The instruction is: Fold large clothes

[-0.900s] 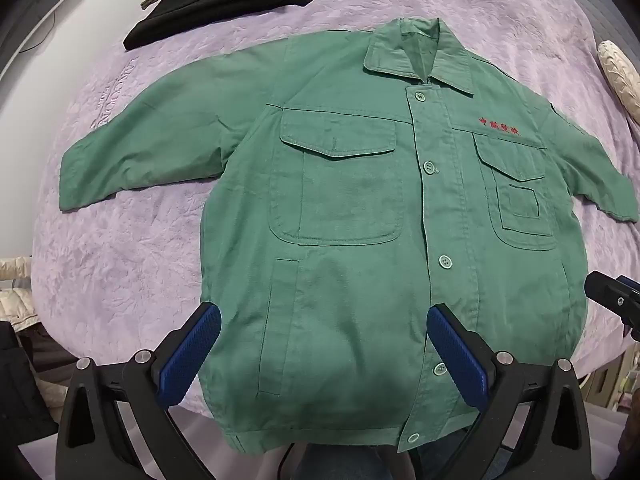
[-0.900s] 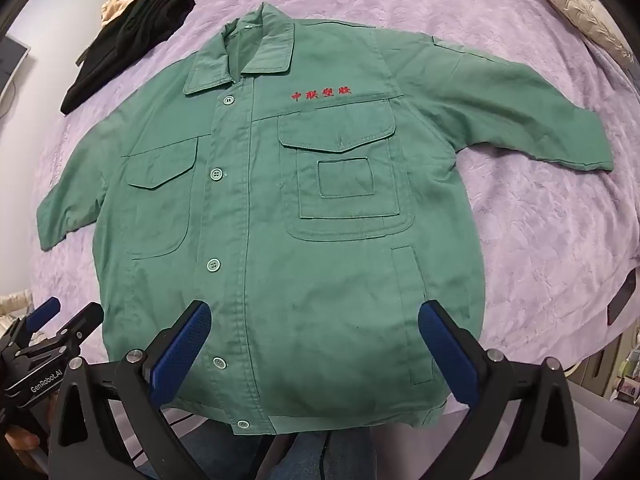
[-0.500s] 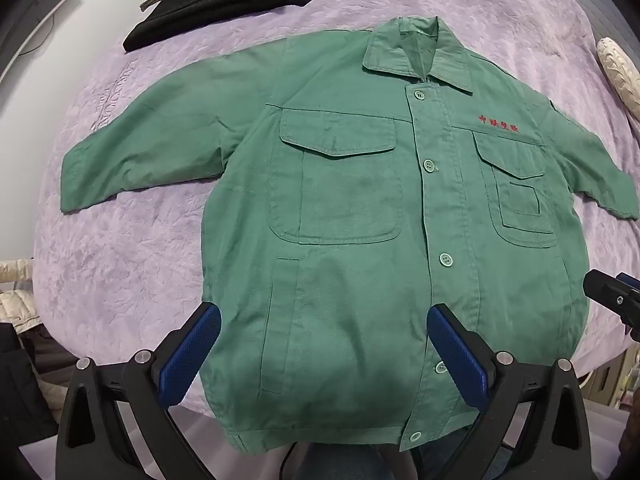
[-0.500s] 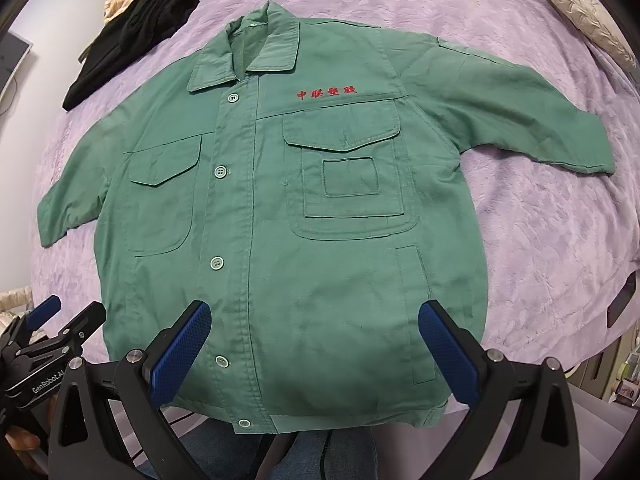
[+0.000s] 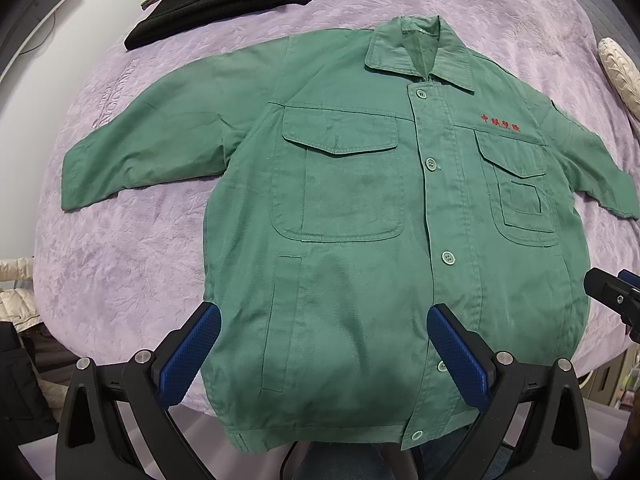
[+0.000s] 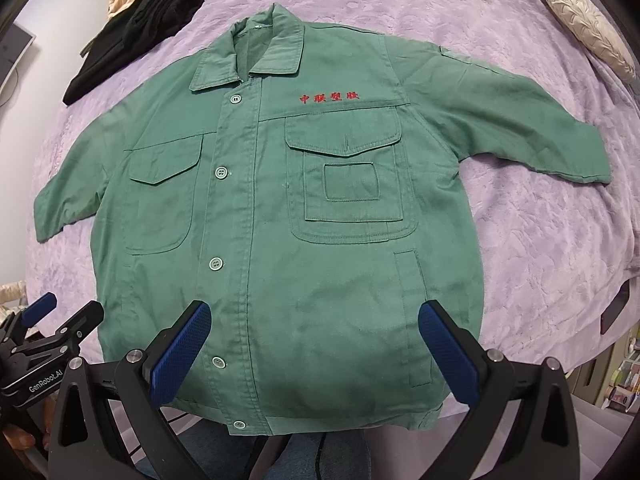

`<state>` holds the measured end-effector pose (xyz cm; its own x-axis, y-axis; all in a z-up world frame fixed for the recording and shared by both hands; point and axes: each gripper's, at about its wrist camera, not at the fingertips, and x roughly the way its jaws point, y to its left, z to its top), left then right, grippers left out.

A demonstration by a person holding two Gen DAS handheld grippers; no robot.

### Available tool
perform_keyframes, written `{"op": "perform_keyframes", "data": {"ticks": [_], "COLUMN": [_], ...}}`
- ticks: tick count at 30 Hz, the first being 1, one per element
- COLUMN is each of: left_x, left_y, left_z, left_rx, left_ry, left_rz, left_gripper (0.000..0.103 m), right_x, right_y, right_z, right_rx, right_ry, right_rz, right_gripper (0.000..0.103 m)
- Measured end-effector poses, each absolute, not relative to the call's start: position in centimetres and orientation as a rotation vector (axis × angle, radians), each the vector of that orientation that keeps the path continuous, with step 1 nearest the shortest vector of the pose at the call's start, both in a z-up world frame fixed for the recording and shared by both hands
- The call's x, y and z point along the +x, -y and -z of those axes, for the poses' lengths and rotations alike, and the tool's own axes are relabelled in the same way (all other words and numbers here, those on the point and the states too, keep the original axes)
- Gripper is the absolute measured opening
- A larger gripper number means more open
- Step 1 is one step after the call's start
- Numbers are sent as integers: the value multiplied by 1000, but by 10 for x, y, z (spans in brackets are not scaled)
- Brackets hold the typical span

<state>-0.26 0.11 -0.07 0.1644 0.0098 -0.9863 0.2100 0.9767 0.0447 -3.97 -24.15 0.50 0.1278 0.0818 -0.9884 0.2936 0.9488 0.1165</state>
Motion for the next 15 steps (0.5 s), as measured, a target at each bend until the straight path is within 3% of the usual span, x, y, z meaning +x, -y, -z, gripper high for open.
{"op": "perform_keyframes", "data": {"ticks": [15], "left_x": [-2], "left_y": [-1], "left_z": [1], "left_rx": [206], "left_ry": [-1389], "left_rz": [126], "left_gripper": [103], "right_x": [-38], "right_y": [239], "right_z": [-5], "right_rx": [285], "right_ry": [-1443], "right_rz": [165], "right_gripper": [103]}}
